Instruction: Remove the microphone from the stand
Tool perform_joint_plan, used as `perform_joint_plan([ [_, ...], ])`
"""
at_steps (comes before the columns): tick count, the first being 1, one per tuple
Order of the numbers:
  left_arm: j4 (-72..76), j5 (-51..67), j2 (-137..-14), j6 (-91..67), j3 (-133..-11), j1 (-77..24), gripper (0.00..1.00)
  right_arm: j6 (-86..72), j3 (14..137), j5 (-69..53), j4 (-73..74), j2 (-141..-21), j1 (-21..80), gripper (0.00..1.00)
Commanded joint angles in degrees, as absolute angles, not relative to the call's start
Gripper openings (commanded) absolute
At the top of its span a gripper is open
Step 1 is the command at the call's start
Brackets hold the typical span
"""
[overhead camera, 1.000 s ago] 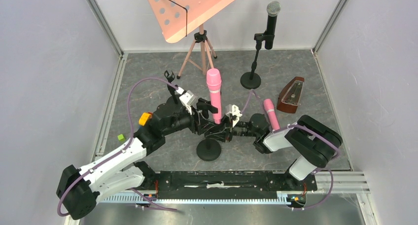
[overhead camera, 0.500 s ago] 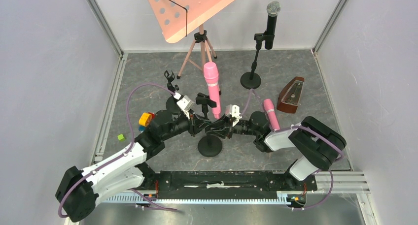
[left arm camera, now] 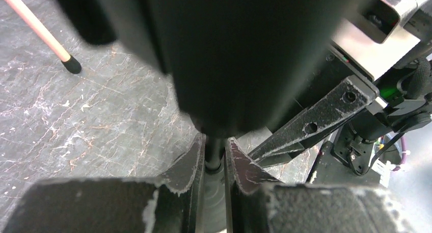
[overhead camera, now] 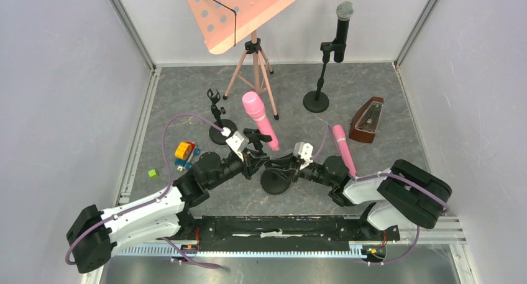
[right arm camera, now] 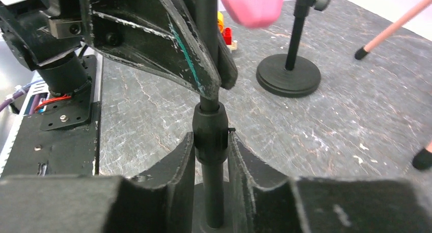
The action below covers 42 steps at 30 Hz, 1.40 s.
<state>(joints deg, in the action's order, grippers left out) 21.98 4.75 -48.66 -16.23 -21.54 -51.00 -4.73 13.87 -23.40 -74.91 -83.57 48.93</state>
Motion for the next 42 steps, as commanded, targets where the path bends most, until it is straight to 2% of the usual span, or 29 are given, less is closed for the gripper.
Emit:
perform_joint_plan([
  [1, 23.9, -4.0, -48.1, -12.3, -20.3, -57.1, 0.02, -3.7, 10.6, -6.6, -73.7, -78.9, 48.0, 0.34],
  [6, 27.0, -14.7, -50.5, -10.5, -19.2, -62.4, 0.02, -6.8, 8.4, -3.7, -73.1, -76.2, 49.2, 0.45],
  [14, 18.4, -19.9, -50.2, -3.6, -23.5, -64.1, 0.02, -16.7, 6.4, -0.4, -73.1, -69.0, 49.3, 0.51],
  [17, 16.8, -20.5, -51.4, -2.4, -25.1, -64.1, 0.02, -19.2, 8.7, 5.2, -62.2, -62.4, 49.3, 0.51],
  [22, 11.3, -21.7, -54.8, -3.0, -30.7, -64.2, 0.02, -20.9, 17.1, 12.4, -33.7, -52.6, 49.2, 0.53],
  [28, 9.8, -23.4, -55.4, -5.7, -31.1, -64.3, 0.03, -23.5, 18.5, 19.2, -21.2, -43.8, 49.2, 0.56],
  [31, 7.3, -22.6, -56.7, -5.6, -32.3, -64.3, 0.13, -23.4, 19.3, 21.2, -17.9, -40.4, 49.2, 0.57],
  [32, 7.2, -22.1, -57.0, -5.7, -32.3, -64.2, 0.23, -22.8, 20.0, 21.6, -17.1, -39.6, 49.2, 0.58],
  [35, 7.3, -21.1, -56.7, -6.6, -31.8, -64.3, 0.44, -20.9, 22.5, 20.1, -14.5, -38.0, 49.2, 0.6],
  [40, 7.3, -20.1, -53.8, -8.4, -30.9, -64.3, 0.62, -20.1, 25.1, 11.4, -12.8, -36.5, 49.2, 0.62],
  [42, 6.7, -18.6, -51.8, -9.4, -30.8, -64.3, 0.63, -20.5, 25.3, 8.8, -12.8, -35.5, 49.3, 0.63],
])
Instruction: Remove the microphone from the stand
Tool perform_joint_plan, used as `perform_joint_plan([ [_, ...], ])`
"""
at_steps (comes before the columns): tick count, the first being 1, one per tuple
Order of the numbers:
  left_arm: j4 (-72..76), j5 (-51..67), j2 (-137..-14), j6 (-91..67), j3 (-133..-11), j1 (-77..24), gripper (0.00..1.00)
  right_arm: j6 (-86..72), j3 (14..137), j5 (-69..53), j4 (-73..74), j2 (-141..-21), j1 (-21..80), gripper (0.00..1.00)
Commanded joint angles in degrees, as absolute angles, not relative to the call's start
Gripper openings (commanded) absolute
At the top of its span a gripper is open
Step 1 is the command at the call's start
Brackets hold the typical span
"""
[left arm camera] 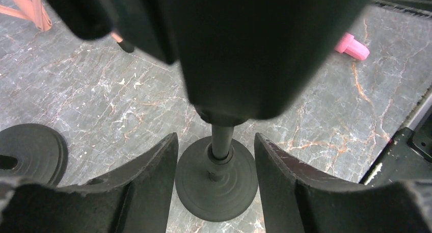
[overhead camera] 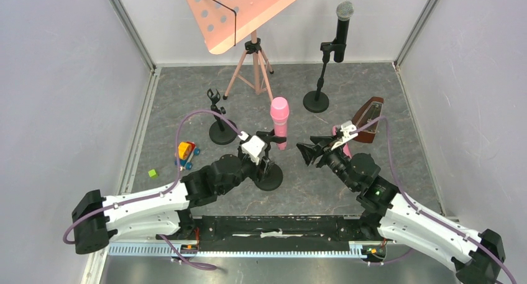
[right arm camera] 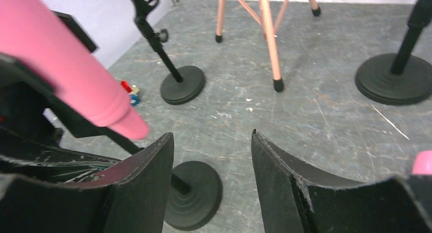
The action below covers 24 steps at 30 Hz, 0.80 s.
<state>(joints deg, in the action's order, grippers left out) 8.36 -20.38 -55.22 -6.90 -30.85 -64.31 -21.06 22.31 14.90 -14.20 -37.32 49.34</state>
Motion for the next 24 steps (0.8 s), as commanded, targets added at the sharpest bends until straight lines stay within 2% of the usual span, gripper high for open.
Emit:
perform_joint_plan([
  [1, 6.2, -17.9, -50.6, -9.9, -30.8, -64.3, 0.64, -20.8, 25.2, 8.0, -12.8, -34.6, 49.2, 0.63],
  [9, 0.3, -13.5, -39.5, -10.4, -30.0, -64.3, 0.78, -22.7, 24.9, 2.2, -15.7, -28.1, 49.2, 0.79],
  [15, 0.3, -9.0, -34.3, -7.7, -30.4, -64.2, 0.92, -25.8, 22.9, -2.6, -18.8, -27.1, 49.2, 0.84],
  [16, 0.3, -8.4, -34.5, -7.1, -31.0, -64.2, 0.95, -26.1, 22.9, -3.5, -19.0, -27.3, 49.2, 0.86],
  [18, 0.3, -8.4, -35.7, -6.3, -32.2, -64.1, 0.99, -27.1, 22.5, -3.6, -18.9, -27.5, 49.2, 0.98],
  [24, 0.4, -4.1, -39.9, -4.2, -34.8, -61.3, 1.0, -28.1, 22.1, -1.2, -18.6, -25.5, 49.2, 0.98],
])
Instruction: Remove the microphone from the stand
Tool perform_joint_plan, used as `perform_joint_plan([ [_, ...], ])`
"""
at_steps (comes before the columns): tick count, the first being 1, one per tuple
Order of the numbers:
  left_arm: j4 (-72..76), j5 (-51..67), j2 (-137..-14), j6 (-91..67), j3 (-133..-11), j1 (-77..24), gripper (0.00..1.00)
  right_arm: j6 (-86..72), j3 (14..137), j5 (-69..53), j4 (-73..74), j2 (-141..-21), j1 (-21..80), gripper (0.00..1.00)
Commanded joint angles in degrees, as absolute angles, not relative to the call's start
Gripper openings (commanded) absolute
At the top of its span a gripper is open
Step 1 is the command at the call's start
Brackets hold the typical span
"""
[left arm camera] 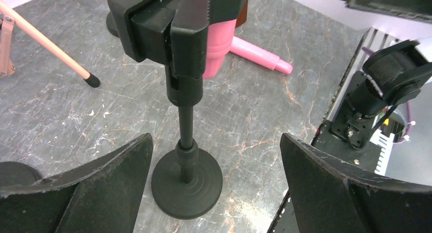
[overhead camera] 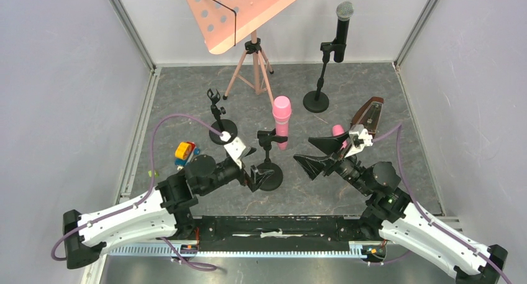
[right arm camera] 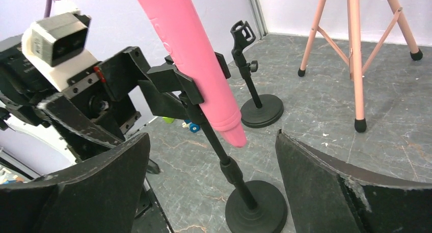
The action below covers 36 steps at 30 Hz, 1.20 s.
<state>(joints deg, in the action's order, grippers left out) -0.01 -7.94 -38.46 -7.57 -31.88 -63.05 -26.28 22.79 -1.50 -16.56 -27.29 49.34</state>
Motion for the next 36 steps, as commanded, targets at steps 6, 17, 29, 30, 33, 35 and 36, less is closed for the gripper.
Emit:
perform_joint_plan([
  [6, 8.7, 6.6, -40.3, -5.3, -33.6, -51.8, 1.0, -32.4, 14.7, 2.4, -27.5, -18.6, 49.2, 0.98],
  [17, 25.8, 21.0, -51.0, -8.1, -34.6, -43.0, 1.0, -24.0, 30.6, -1.5, -13.4, -32.9, 49.2, 0.98],
  [29, 40.3, 20.9, -55.5, -12.2, -28.5, -42.7, 0.54, -17.8, 52.5, 3.5, -4.4, -52.1, 49.5, 0.98],
  [30, 40.1, 20.8, -55.4, -12.2, -28.1, -42.7, 0.51, -17.5, 52.8, 4.1, -4.4, -53.1, 49.9, 0.98],
  [33, 39.2, 21.1, -55.3, -12.1, -27.4, -42.7, 0.42, -16.3, 53.4, 6.9, -5.3, -55.2, 52.2, 0.98],
  [35, 38.1, 21.6, -55.5, -12.1, -27.2, -42.8, 0.33, -13.9, 53.7, 11.8, -5.6, -56.8, 55.2, 0.98],
  [36, 37.5, 21.8, -55.5, -11.9, -27.2, -42.8, 0.31, -12.7, 53.6, 15.2, -5.9, -57.3, 56.4, 0.98],
])
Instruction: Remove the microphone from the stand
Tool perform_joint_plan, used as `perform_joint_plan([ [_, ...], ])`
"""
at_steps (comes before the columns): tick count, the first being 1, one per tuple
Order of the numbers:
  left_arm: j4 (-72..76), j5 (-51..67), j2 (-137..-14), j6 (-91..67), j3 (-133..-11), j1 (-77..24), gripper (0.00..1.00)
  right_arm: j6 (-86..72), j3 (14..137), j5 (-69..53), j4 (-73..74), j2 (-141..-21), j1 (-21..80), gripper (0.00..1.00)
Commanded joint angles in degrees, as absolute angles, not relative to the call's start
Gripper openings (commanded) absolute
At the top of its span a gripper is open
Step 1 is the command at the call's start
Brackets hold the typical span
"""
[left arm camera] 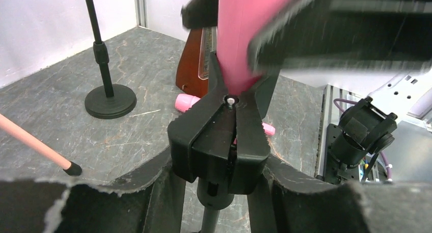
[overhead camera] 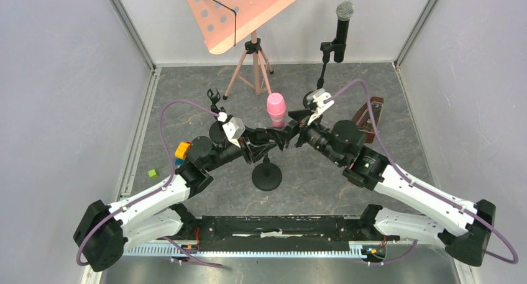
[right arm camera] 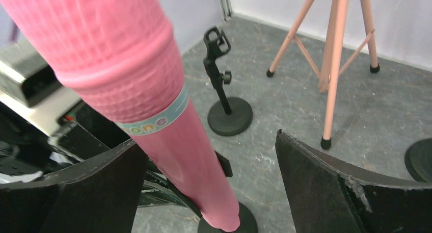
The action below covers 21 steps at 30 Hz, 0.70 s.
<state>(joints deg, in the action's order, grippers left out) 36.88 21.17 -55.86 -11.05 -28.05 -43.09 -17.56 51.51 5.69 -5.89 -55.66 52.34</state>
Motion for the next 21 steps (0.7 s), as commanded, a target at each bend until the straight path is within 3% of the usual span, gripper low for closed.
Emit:
perform_joint_plan([
  [1, 37.1, 22.0, -55.5, -11.6, -27.0, -42.8, 0.31, -11.8, 53.1, 19.2, -6.9, -58.0, 57.5, 0.98],
  [13, 32.3, 21.5, -54.1, -7.9, -22.7, -43.3, 0.15, -10.9, 42.3, 31.8, -8.1, -62.3, 63.3, 0.98],
  [21, 27.6, 19.8, -54.1, -3.6, -23.4, -45.3, 0.15, -14.1, 28.4, 31.4, -22.8, -59.0, 64.0, 0.98],
])
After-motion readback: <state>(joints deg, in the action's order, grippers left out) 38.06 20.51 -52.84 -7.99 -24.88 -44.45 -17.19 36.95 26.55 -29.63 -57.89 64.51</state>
